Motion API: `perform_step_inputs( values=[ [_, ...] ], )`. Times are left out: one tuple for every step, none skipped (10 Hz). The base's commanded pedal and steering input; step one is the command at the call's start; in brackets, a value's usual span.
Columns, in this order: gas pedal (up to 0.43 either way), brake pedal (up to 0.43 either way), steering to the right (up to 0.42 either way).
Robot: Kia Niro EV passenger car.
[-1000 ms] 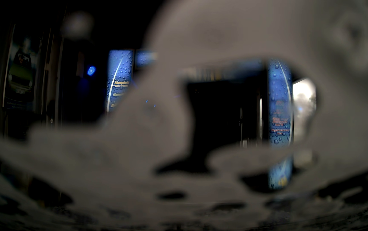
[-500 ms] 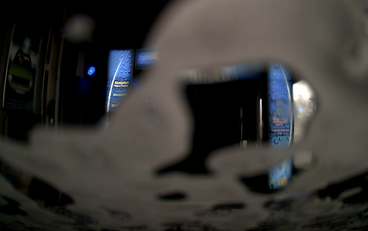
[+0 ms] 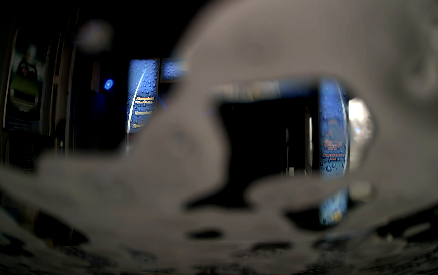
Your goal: Follow the waypoints while adhering to traffic rules and regulations
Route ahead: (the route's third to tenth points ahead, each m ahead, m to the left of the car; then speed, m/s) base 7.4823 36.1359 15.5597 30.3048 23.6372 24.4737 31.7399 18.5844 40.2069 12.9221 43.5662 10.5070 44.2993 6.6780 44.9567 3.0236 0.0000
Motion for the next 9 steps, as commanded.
perform_step_inputs(
  values=[
    [0.000,0.000,-0.014],
    [0.000,0.000,-0.014],
    [0.000,0.000,-0.015],
    [0.000,0.000,-0.015],
    [0.000,0.000,-0.014],
    [0.000,0.000,-0.014],
    [0.000,0.000,-0.015],
    [0.000,0.000,-0.015],
    [0.000,0.000,-0.014]
  ],
)
